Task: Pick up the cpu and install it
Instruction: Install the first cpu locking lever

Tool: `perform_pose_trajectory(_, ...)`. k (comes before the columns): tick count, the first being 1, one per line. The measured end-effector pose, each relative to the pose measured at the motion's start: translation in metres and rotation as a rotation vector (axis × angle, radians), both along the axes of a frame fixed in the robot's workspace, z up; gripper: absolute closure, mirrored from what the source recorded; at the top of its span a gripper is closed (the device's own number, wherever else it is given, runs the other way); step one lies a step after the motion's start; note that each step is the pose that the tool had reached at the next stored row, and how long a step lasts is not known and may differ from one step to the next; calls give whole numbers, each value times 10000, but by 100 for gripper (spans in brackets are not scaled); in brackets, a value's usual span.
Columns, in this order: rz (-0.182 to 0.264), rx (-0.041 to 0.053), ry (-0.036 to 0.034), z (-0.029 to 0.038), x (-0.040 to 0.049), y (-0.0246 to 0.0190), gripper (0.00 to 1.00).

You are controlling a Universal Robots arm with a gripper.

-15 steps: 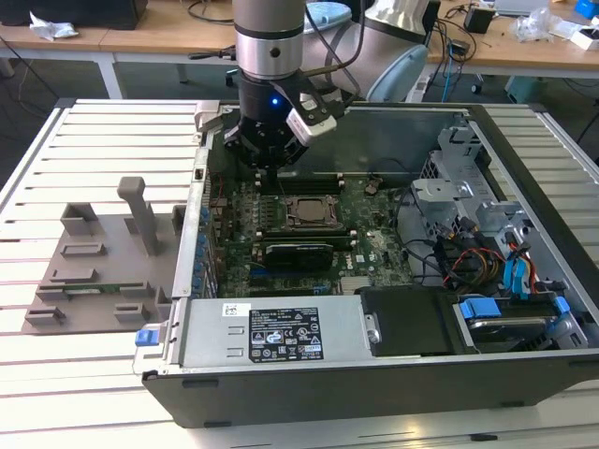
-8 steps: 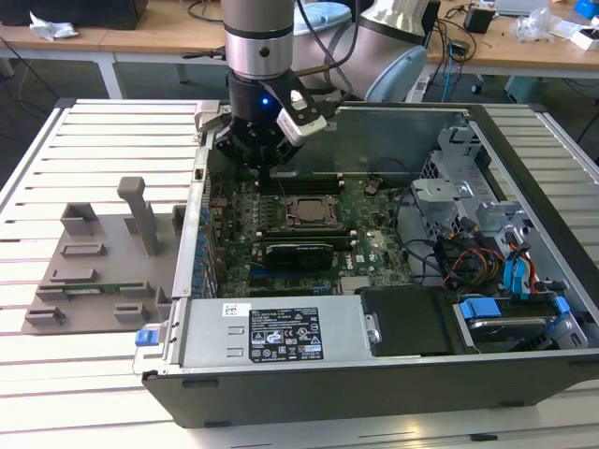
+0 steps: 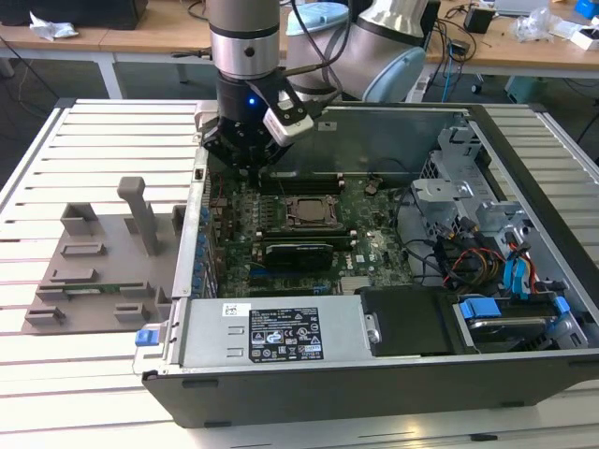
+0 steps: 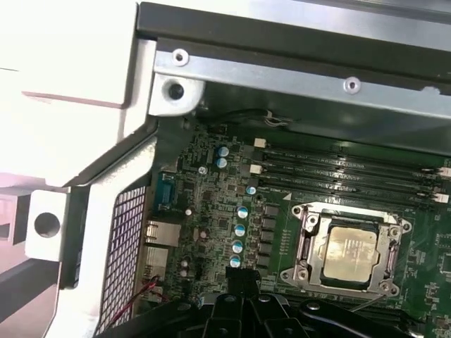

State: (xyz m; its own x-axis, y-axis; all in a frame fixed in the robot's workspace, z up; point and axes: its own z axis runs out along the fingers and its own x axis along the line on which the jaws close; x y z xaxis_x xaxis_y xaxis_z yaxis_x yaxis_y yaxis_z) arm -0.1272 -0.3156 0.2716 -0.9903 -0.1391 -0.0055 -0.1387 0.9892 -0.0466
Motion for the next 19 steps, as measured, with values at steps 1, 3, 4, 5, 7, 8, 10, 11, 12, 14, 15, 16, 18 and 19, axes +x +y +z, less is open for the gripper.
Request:
perform_pose_trajectory(1, 3, 0, 2, 0, -11, 0, 89)
perform_pose_trajectory(3, -2, 2, 5, 0, -46, 0, 89)
perform_pose_trajectory(4, -1, 2, 4, 0, -56, 0, 89)
perform_pose_trajectory(5, -2, 2, 2, 0, -74, 0, 89)
perform_pose_trajectory(7, -3, 3, 2, 0, -92, 0, 89)
perform_pose_trajectory(8, -3, 3, 1, -1, -93, 1, 89)
perform_pose_trajectory(10, -4, 3, 3, 0, -90, 0, 89)
perform_pose_trajectory(11, -11, 47, 4, -1, -82, 0, 89)
perform_pose_trajectory(12, -18, 128, 3, -3, -71, 1, 89)
perform_pose_trajectory(14, -32, 428, 2, -4, -44, 0, 89)
perform_pose_trajectory(15, -39, 552, 5, -5, -37, 0, 89)
perform_pose_trajectory(16, -55, 807, 4, -6, -28, 0, 89)
perform_pose_trajectory(18, -83, 1042, 5, -15, -23, 16, 89)
perform_pose_trajectory(19, -84, 1053, 9, -19, -18, 28, 89)
